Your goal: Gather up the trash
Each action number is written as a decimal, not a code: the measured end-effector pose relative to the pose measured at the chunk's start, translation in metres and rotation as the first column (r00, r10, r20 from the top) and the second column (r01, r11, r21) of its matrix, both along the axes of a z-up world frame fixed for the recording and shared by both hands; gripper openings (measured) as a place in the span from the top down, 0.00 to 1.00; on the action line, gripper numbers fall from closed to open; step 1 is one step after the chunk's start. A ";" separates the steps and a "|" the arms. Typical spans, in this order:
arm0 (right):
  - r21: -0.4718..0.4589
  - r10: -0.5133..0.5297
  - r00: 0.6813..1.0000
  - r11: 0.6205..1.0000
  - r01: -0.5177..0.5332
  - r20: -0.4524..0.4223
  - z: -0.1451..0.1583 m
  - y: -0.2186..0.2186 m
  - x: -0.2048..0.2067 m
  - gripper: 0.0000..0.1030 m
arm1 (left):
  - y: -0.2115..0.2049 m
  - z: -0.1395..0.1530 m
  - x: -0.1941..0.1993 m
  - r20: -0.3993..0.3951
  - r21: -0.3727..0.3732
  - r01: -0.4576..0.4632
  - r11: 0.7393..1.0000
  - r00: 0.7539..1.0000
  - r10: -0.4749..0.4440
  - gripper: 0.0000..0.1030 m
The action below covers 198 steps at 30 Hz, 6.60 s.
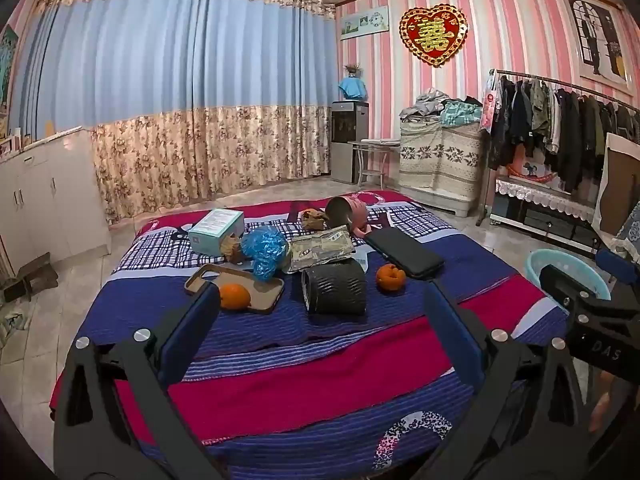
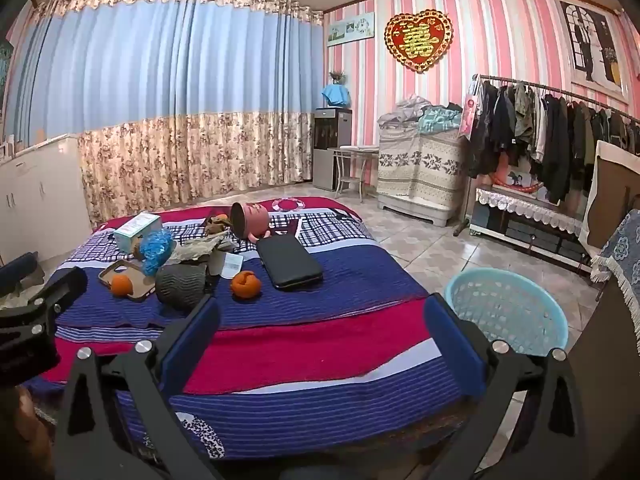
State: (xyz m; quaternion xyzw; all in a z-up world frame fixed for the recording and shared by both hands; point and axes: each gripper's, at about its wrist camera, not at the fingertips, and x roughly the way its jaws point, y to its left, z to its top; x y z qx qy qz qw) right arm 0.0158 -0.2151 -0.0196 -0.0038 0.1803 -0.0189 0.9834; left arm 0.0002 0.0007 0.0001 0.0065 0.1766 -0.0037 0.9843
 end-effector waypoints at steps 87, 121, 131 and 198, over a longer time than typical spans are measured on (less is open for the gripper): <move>-0.008 -0.005 1.000 1.000 0.005 0.031 0.009 -0.003 -0.002 0.04 | 0.004 -0.002 0.005 0.004 0.015 -0.010 1.000 1.000 0.010 0.05; -0.006 -0.015 0.999 1.000 0.015 0.039 -0.010 -0.006 0.006 0.04 | 0.014 -0.022 0.019 -0.039 0.000 -0.013 1.000 0.999 0.013 0.05; -0.004 -0.047 0.999 0.999 0.047 0.008 -0.023 -0.016 0.023 0.04 | 0.030 -0.032 0.038 -0.081 -0.007 -0.060 0.998 0.995 0.059 0.05; 0.050 0.259 0.930 0.966 -0.255 -0.260 -0.055 0.033 0.182 0.72 | 0.091 -0.046 0.177 -0.277 -0.017 -0.090 0.996 0.957 0.082 0.66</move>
